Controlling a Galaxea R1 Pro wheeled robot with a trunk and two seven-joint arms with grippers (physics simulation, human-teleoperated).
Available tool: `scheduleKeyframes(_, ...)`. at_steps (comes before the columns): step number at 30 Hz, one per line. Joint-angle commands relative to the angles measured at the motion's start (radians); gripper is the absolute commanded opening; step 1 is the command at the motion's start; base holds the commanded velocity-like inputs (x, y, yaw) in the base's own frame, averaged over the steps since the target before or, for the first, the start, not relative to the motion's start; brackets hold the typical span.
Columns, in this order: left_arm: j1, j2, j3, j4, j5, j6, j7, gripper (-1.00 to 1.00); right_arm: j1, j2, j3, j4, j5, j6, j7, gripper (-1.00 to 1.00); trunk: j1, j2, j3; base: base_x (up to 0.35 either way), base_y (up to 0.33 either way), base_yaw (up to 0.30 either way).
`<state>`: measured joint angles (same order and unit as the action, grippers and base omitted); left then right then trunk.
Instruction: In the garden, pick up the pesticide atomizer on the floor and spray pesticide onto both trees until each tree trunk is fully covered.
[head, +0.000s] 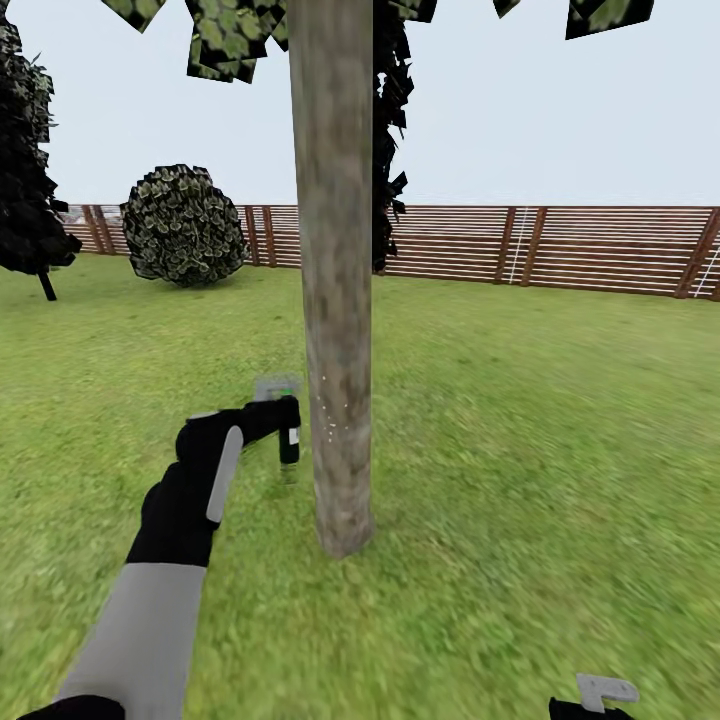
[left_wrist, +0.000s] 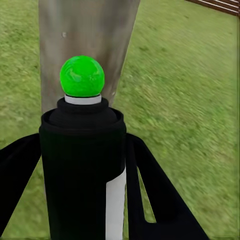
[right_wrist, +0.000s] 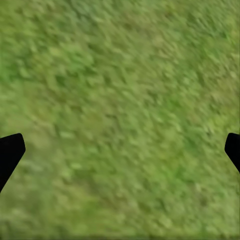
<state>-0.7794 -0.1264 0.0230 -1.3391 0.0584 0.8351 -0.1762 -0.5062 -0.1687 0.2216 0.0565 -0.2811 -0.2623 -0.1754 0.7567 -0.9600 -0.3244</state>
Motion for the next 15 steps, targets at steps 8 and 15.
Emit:
scheduleKeyframes(8,-0.112,0.001,0.0,-0.004,-0.002,0.103,-0.002,-1.0,0.0,0.0,0.001,0.0,0.0,0.0,0.0,1.0,0.0,0.0,0.0,0.0,0.0,0.0)
scheduleKeyframes(15,-0.209,0.001,0.0,-0.005,-0.002,0.147,-0.005,-1.0,0.0,0.0,0.001,0.0,0.0,0.0,0.0,1.0,0.0,0.0,0.0,0.0,0.0,0.0)
